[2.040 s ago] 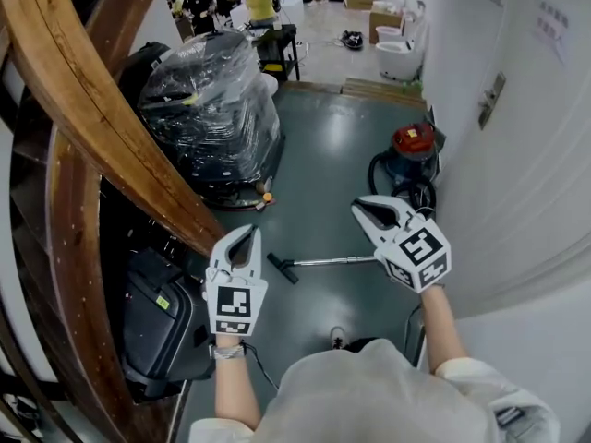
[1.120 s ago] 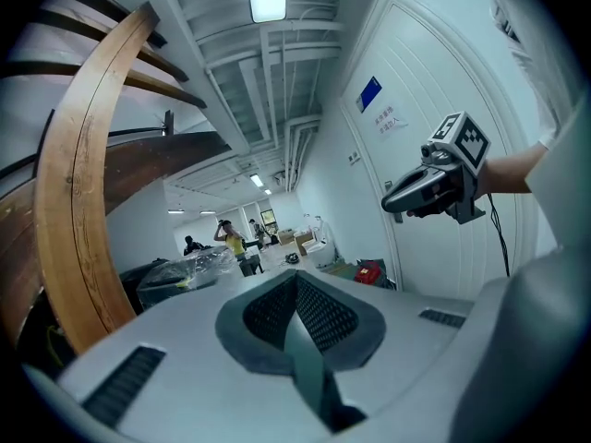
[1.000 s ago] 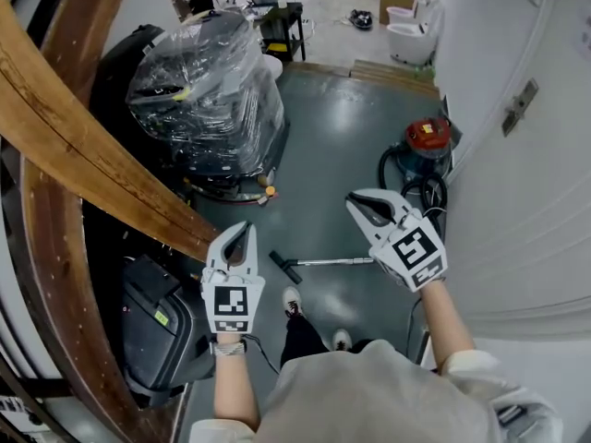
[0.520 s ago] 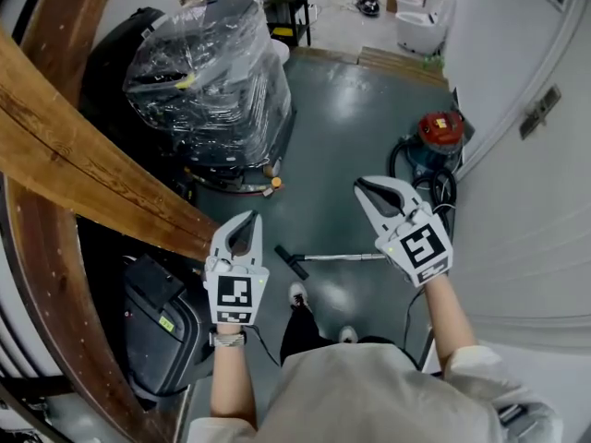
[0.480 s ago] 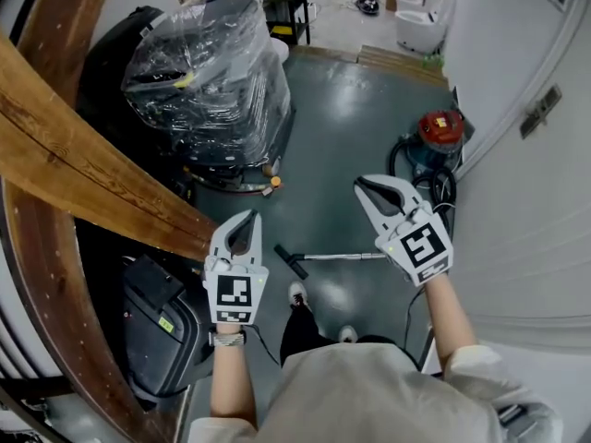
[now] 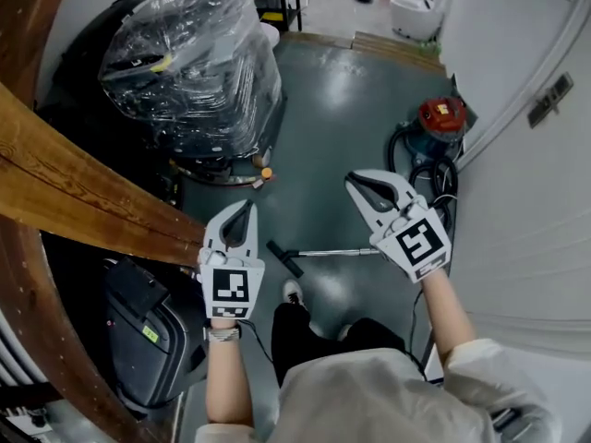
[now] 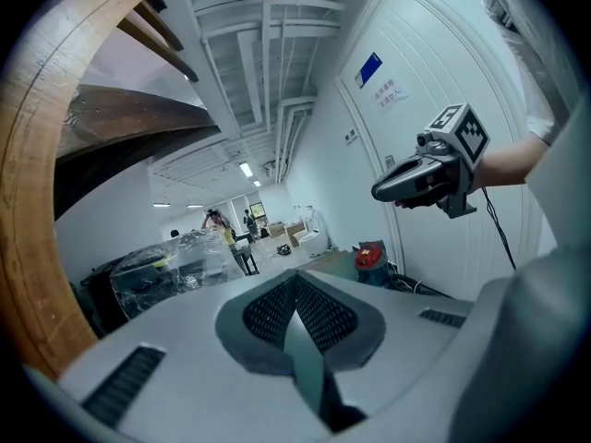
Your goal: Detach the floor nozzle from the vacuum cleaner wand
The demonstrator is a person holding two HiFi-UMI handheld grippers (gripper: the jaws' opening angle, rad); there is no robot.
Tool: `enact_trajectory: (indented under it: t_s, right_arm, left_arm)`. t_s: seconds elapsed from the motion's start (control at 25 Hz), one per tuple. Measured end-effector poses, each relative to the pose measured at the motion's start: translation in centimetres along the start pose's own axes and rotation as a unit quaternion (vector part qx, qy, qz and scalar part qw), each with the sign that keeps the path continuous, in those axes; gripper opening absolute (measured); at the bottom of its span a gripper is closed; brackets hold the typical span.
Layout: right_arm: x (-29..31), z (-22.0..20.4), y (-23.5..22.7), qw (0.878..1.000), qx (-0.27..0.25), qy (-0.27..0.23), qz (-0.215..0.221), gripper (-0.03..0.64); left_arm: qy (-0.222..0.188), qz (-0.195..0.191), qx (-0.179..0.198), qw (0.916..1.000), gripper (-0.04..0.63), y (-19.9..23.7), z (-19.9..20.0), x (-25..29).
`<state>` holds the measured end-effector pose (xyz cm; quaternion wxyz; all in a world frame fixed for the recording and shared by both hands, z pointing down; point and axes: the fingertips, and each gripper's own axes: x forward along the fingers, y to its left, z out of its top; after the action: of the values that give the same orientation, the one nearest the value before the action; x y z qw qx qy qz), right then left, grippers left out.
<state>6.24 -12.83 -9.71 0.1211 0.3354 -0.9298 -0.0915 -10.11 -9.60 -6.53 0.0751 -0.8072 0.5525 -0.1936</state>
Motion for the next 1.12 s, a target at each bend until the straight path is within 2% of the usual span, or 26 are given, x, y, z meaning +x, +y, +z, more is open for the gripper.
enact_trajectory:
  t_s: [0.16,0.32,0.52,0.72,1.12]
  right_arm:
    - [1.8,-3.7,0.9,1.000,-0.005,0.004,0.008,0.034]
    - [3.9,-7.3,1.8,1.000,0.000,0.009,0.015,0.034]
    - [6.4,-11.8,2.6,1.000,-0.008,0.016,0.019,0.034]
    - [8.3,-15.9,4.1,0.999,-0.008,0.023,0.021,0.034]
    - [11.6,-23.3,6.0,0.999,0.001,0.037,0.026,0.034]
  left_arm:
    - [0.012,-0.011,0.018,0.9997,0.000,-1.0,-3.6,1.6]
    - [0.021,-0.016,0.003,0.9997,0.000,-1.1,-8.0,2.9]
    - [0.025,-0.027,0.002,0.9993,0.000,-2.0,-12.8,5.2]
    - [0.026,-0.045,-0.001,0.9987,0.000,-3.0,-17.2,6.8]
    - [0.030,-0.055,-0.023,0.9978,0.000,-3.4,-24.9,10.3]
